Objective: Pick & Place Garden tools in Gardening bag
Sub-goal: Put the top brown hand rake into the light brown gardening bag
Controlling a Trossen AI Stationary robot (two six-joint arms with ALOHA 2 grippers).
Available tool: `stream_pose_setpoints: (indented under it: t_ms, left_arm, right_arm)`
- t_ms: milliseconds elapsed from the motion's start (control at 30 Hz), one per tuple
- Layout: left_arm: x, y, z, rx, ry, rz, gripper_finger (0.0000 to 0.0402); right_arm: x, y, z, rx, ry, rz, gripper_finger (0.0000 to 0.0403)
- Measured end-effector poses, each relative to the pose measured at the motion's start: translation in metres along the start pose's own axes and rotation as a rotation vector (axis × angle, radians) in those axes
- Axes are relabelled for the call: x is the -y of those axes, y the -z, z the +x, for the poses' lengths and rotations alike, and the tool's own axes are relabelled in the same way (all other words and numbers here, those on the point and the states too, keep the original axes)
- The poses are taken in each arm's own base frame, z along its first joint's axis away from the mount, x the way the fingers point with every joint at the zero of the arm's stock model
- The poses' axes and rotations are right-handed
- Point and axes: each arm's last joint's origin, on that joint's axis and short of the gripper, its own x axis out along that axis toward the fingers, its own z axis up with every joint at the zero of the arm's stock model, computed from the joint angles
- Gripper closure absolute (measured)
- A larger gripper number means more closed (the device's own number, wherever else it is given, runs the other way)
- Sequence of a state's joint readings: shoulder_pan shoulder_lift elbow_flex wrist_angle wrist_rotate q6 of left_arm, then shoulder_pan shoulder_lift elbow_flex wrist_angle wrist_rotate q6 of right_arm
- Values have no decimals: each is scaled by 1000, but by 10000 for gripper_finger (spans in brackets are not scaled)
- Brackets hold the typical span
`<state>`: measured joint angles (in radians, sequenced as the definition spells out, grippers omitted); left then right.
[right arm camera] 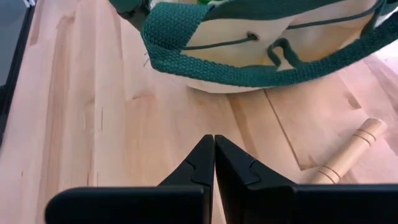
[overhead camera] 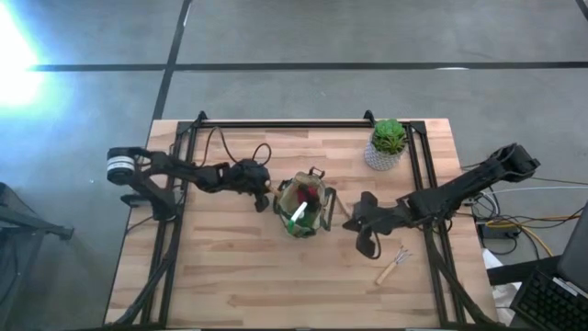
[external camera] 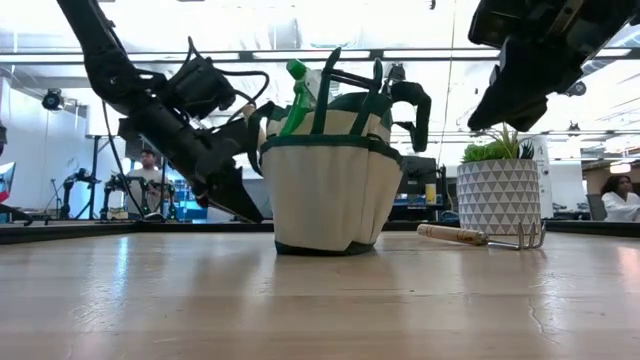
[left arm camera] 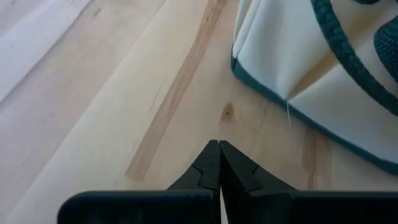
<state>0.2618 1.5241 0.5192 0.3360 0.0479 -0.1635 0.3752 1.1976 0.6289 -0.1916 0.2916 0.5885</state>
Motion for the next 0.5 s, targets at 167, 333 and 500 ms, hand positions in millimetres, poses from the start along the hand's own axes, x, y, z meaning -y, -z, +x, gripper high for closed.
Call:
stream_pose_setpoints:
  t_ms: [167, 333, 500]
  left_arm:
    - [-2, -3, -13, -34, -16, -9, 399]
    - [-1, -15, -29, 37, -12, 3, 399]
    - [3, -27, -52, 126, 1, 31, 399]
  right_arm:
    - [1, 1, 0, -8, 9, -8, 394]
    - [1, 1, 0, 1, 30, -16, 394]
    - [2, 2, 0, -6, 35, -19, 394]
